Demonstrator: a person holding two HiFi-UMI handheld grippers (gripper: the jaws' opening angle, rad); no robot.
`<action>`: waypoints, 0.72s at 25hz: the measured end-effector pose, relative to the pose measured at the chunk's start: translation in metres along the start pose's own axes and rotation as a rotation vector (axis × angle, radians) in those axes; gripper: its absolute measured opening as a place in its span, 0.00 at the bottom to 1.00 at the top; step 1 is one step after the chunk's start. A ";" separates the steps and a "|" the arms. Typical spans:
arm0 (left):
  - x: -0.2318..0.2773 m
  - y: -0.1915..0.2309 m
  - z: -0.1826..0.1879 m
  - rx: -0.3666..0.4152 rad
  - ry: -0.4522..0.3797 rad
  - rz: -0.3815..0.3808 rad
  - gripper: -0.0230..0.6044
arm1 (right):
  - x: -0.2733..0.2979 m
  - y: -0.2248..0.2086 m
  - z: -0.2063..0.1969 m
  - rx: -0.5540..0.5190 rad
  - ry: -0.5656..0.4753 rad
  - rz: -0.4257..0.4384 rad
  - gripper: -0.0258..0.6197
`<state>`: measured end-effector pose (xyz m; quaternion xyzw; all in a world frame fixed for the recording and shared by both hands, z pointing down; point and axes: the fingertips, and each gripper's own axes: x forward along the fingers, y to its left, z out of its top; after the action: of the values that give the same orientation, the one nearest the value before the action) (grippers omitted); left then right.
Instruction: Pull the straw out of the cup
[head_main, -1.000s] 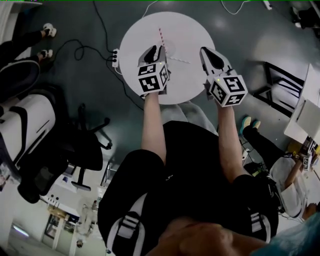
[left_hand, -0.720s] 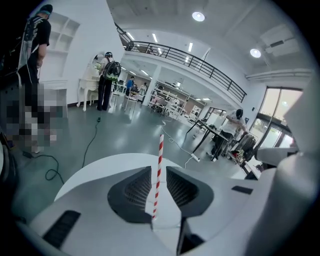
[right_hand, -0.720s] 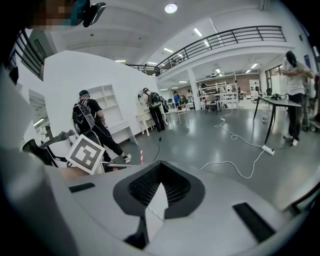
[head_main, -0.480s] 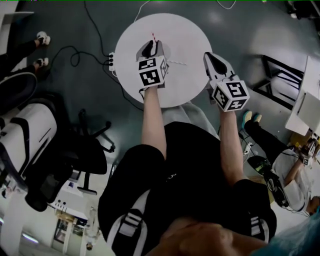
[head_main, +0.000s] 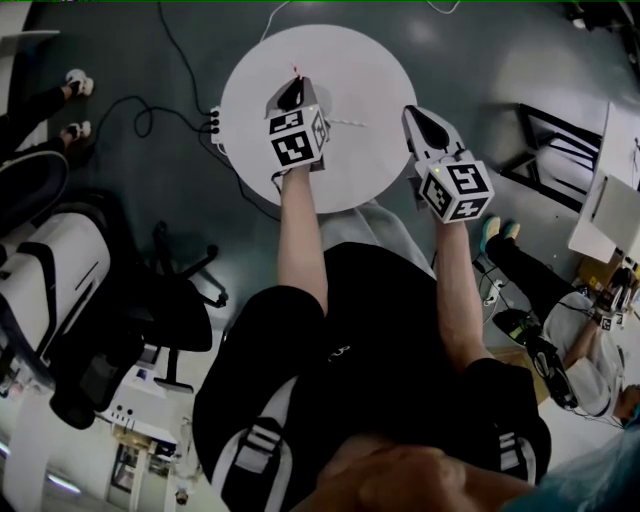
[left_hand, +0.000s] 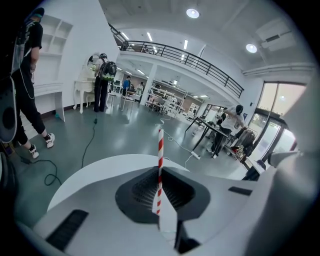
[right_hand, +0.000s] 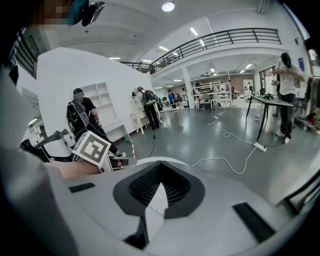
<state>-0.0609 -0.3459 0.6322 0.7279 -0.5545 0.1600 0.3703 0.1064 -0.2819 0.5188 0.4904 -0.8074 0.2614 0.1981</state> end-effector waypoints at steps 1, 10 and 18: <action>-0.002 -0.002 0.001 -0.003 -0.007 -0.003 0.08 | 0.000 0.001 -0.001 -0.002 0.001 0.004 0.06; -0.055 -0.020 0.019 0.011 -0.137 0.013 0.08 | -0.021 0.014 -0.002 -0.020 -0.036 0.053 0.06; -0.127 -0.044 0.037 0.042 -0.265 0.064 0.08 | -0.050 0.021 0.016 -0.032 -0.124 0.126 0.06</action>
<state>-0.0691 -0.2796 0.5097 0.7322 -0.6179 0.0858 0.2732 0.1087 -0.2493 0.4722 0.4509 -0.8514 0.2294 0.1387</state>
